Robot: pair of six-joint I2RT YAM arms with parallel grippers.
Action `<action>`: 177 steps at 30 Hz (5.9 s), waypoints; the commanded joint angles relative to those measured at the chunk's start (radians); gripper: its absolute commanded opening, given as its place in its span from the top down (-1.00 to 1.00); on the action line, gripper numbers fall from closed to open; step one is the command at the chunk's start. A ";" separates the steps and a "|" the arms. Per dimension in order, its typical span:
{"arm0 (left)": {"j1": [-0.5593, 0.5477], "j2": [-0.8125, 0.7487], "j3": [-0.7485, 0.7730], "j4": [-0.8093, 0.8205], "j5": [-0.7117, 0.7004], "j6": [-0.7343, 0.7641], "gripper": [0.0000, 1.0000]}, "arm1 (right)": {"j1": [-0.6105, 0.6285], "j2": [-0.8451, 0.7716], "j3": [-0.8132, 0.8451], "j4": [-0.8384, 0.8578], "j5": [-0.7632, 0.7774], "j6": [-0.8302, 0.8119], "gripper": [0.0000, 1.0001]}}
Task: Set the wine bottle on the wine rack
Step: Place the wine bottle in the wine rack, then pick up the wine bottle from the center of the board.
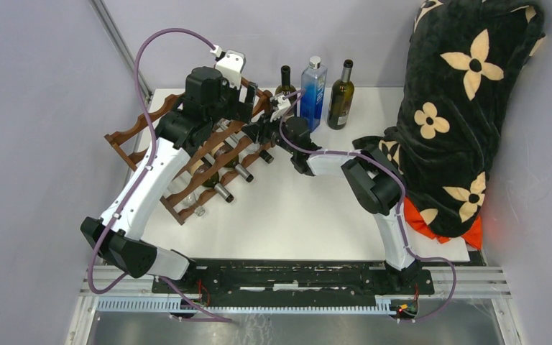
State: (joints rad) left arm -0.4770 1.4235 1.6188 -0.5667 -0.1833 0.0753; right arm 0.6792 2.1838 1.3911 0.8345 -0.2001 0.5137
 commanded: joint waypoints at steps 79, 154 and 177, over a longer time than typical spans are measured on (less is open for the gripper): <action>0.017 -0.171 -0.142 0.331 0.280 -0.312 -1.00 | -0.302 -0.619 -0.259 -0.558 -0.630 -0.852 -0.96; 0.017 -0.275 -0.375 0.507 0.422 -0.523 -0.95 | -0.674 -0.392 0.178 -0.546 -0.237 -0.615 1.00; -0.258 -0.020 -0.553 0.875 0.491 -0.037 -1.00 | -0.742 -0.982 -0.513 -0.250 -0.507 0.290 1.00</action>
State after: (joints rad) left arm -0.7311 1.3602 1.1000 0.1604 0.3473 -0.0719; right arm -0.0715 1.2800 0.9493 0.4202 -0.6518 0.5884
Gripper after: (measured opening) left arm 0.994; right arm 0.387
